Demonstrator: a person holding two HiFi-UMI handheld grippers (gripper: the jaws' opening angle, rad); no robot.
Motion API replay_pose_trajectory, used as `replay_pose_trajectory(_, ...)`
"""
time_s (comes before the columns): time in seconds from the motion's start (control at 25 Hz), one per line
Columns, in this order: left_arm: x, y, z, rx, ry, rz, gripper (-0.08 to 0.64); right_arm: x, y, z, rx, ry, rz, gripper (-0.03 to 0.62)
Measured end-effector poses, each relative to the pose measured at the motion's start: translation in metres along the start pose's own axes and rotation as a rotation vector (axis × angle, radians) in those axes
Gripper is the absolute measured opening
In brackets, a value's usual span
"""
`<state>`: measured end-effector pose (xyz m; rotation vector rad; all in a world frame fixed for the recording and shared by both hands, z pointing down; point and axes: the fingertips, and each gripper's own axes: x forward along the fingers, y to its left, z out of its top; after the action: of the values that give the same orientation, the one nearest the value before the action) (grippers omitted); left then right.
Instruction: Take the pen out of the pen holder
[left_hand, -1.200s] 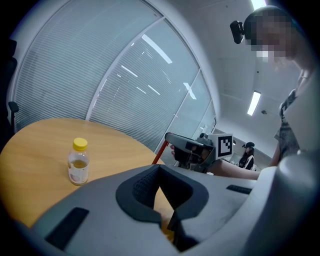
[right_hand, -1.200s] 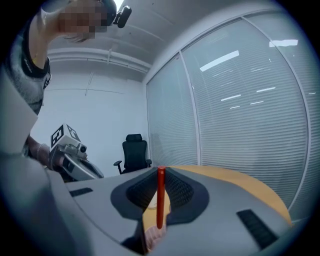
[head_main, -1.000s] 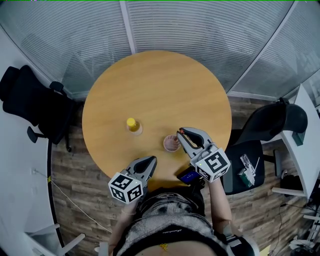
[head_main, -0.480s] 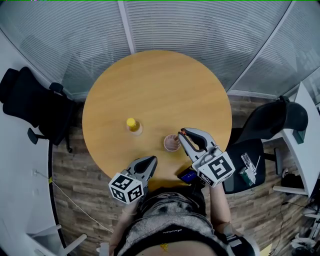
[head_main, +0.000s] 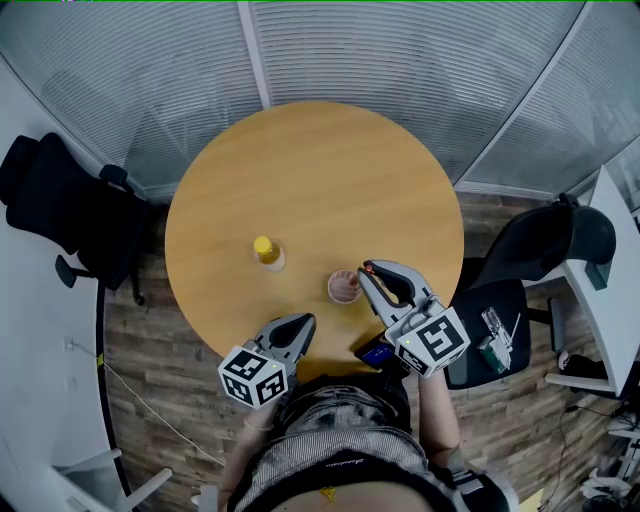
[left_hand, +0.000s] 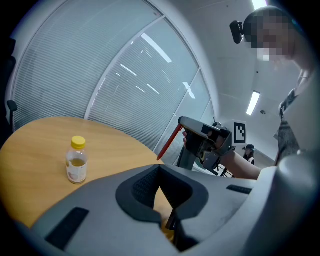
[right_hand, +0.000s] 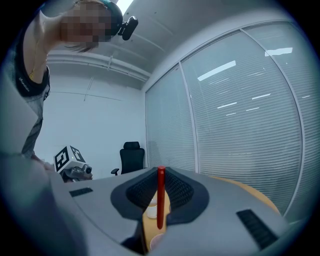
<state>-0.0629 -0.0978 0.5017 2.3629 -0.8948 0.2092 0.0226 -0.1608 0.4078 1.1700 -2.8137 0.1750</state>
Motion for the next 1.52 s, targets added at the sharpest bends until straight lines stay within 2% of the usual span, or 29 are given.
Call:
replay_pose_trajectory(0.64,0.003,-0.009,0.0,-0.002,0.003,-0.023,0.003,-0.001,0.003,-0.002,-0.013,0.021,0.019,0.057)
replay_pose_trajectory(1.52,0.003,-0.001,-0.002,-0.013,0.006,-0.011,0.003,0.008,0.002,-0.01,-0.015,0.04,0.027,0.055)
